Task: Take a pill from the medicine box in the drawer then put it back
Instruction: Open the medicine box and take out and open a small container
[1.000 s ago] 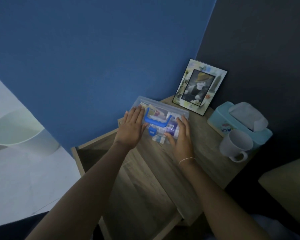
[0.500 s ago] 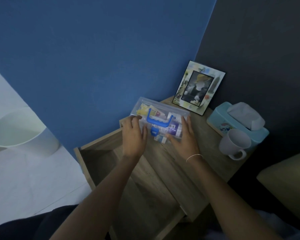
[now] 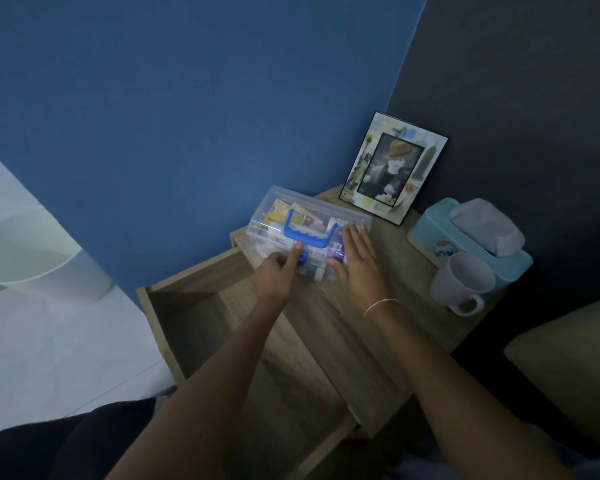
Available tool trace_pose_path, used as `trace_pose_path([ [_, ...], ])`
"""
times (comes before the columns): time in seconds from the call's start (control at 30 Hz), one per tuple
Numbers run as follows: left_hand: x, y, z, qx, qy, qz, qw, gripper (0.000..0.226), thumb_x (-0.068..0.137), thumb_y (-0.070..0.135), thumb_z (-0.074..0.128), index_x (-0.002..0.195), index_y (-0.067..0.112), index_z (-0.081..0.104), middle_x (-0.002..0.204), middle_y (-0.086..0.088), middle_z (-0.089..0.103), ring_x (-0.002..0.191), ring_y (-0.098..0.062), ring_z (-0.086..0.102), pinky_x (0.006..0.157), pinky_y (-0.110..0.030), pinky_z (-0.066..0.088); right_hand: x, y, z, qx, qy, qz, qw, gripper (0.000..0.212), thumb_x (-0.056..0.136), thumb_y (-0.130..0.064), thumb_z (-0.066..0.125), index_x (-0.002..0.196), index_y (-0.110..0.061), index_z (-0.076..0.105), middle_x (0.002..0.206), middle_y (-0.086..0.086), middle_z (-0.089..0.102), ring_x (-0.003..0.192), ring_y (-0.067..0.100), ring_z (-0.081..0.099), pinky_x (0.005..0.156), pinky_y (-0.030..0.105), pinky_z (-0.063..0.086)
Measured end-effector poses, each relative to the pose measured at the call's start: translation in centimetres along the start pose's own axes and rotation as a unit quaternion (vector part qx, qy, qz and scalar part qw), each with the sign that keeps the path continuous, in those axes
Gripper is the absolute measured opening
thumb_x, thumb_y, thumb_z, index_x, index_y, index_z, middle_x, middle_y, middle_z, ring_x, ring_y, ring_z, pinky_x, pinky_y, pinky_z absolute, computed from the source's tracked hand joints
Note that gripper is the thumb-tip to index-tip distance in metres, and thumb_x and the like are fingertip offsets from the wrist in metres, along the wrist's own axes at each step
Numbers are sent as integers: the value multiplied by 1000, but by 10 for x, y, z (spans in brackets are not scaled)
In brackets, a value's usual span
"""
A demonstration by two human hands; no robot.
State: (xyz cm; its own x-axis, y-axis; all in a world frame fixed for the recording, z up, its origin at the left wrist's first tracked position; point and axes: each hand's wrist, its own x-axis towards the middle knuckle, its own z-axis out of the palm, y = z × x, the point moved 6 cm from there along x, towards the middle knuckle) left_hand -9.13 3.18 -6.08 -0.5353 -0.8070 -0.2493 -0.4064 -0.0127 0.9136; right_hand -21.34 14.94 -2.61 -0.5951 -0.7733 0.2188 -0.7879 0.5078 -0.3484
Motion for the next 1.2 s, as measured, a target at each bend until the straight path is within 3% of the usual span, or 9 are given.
trace_pose_path([
  [0.2, 2, -1, -2, -79, -67, -6, 995, 44, 88, 53, 56, 97, 11, 66, 96, -3, 70, 93, -19, 65, 83, -33, 52, -2, -2, -1, 2, 7, 5, 1000, 66, 98, -32, 48, 149, -5, 18, 160, 10, 14, 148, 22, 2, 120, 34, 9],
  [0.3, 5, -2, -2, -97, -98, -27, 990, 41, 87, 51, 58, 101, 13, 64, 104, -6, 69, 99, -20, 65, 92, -37, 52, -2, -3, -2, 2, 5, 5, 1000, 66, 98, -32, 48, 149, -4, 18, 160, 10, 14, 148, 23, 2, 120, 34, 8],
  [0.57, 10, -1, -1, -97, -95, -88, 987, 21, 87, 43, 58, 88, 23, 60, 112, -9, 66, 106, -24, 62, 102, -45, 47, -2, -4, -3, 7, 2, 10, 1000, 65, 98, -31, 47, 150, -5, 16, 160, 9, 12, 148, 21, -1, 118, 30, 4],
  [1.0, 10, 5, 6, -108, -94, -135, 980, 34, 89, 42, 53, 107, 14, 57, 110, -7, 63, 100, -22, 60, 84, -35, 46, -2, -3, -1, 11, -1, 21, 1000, 66, 98, -32, 46, 150, -7, 15, 161, 7, 11, 148, 20, -3, 117, 29, 4],
  [1.13, 8, 8, 3, -100, -93, -123, 983, 21, 89, 40, 52, 80, 21, 56, 93, -4, 62, 81, -16, 58, 74, -32, 47, -2, -3, 0, 19, -1, 18, 1000, 66, 98, -31, 47, 150, -6, 16, 160, 9, 12, 148, 21, -2, 118, 30, 4],
  [1.2, 8, 9, 0, -94, -95, -122, 983, 19, 88, 40, 53, 79, 23, 56, 92, -4, 62, 81, -17, 58, 73, -31, 48, -2, -3, 0, 18, 0, 15, 1000, 66, 98, -32, 47, 150, -6, 16, 160, 9, 12, 148, 21, -2, 118, 30, 4],
])
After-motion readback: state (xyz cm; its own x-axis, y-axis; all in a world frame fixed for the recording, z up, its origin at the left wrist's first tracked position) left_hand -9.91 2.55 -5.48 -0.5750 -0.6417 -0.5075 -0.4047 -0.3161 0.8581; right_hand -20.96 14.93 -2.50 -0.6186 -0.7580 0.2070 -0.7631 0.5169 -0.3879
